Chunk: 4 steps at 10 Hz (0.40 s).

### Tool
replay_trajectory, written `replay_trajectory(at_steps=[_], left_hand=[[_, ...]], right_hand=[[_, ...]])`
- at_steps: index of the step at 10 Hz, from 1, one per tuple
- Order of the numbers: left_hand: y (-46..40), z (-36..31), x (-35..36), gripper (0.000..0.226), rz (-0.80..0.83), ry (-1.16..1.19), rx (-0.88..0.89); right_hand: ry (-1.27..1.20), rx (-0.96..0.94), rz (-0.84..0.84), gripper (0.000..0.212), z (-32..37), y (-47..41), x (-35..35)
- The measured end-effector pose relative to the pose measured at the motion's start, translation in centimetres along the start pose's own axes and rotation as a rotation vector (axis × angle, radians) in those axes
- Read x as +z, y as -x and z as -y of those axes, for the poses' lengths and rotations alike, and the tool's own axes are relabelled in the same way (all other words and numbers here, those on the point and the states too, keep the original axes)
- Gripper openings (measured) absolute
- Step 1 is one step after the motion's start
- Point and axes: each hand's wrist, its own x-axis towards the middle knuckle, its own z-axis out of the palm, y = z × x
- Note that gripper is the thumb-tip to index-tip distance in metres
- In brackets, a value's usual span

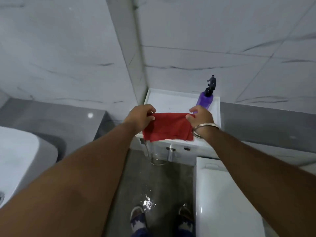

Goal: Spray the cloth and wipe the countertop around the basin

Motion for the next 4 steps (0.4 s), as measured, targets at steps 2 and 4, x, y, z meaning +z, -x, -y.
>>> replay_trajectory(at_steps=[2, 4], left_hand=[[-5.0, 2.9, 2.5, 0.024, 0.1, -0.082, 0.025], [-5.8, 2.8, 2.3, 0.045, 0.065, -0.314, 0.24]], right_hand=[[0.49, -0.167, 0.159, 0.033, 0.8, -0.4, 4.8], [0.754, -0.275, 0.105, 0.044, 2.6, 1.6, 5.9]])
